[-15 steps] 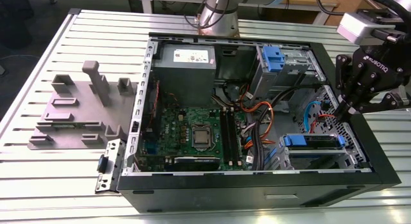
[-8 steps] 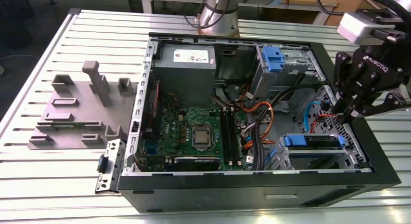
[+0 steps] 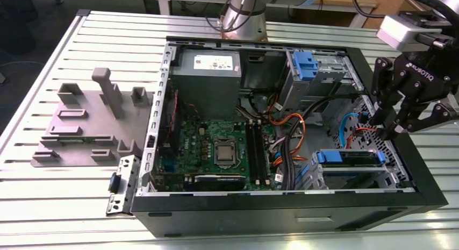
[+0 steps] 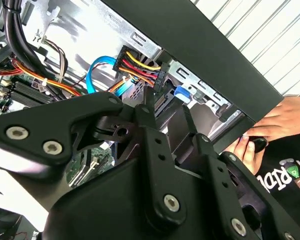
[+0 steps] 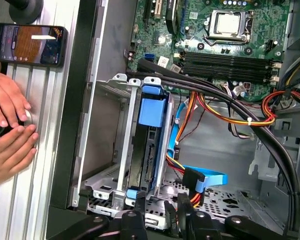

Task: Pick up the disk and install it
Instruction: 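Insert the first disk wire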

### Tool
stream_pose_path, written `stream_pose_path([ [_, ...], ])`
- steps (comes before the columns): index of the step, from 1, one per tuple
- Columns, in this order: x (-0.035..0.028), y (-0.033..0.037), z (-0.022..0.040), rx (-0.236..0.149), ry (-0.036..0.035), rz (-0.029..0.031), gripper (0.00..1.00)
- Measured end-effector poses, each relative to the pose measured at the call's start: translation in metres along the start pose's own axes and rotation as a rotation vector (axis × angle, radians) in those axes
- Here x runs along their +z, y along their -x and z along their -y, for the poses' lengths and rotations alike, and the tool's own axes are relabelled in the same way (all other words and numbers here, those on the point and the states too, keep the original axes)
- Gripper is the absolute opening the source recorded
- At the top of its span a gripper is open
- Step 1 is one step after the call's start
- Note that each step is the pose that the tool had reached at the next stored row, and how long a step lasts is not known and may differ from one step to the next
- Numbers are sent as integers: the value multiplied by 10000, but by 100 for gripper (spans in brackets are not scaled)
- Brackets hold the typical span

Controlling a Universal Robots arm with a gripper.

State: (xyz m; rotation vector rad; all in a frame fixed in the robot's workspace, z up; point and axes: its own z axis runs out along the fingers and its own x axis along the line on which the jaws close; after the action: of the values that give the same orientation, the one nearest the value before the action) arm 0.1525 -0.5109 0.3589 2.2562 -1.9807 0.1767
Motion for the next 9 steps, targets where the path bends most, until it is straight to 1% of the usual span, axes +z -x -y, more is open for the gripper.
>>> stream_pose_path([
  [5,32,31,24,-35,-1,-45,38],
  [8,56,50,35,-59,3,-103,38],
  [9,59,57,41,-64,7,-137,38],
])
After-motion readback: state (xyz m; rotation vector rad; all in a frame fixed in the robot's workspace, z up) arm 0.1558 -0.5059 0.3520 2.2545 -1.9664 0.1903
